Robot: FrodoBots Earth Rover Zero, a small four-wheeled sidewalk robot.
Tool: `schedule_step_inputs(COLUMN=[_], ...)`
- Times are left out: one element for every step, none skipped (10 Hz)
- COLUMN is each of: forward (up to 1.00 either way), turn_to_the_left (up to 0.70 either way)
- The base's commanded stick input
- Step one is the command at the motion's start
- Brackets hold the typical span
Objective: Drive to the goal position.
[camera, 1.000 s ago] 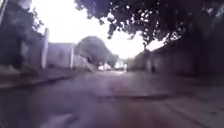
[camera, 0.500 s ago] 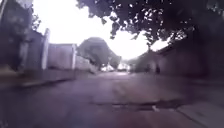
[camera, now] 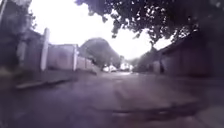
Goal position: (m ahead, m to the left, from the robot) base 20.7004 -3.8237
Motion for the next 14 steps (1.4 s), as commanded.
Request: schedule_step_inputs(forward=[0.7,0.7,0.7,0.7,0.7,0.7,0.7,0.7,0.7,0.7,0.7,0.7,0.7,0.7], turn_to_the_left=[-0.01,-0.05,-0.2,-0.35,-0.35,-0.18,0.0,0.0,0.0,0.0,0.0,0.0,0.0,0.0])
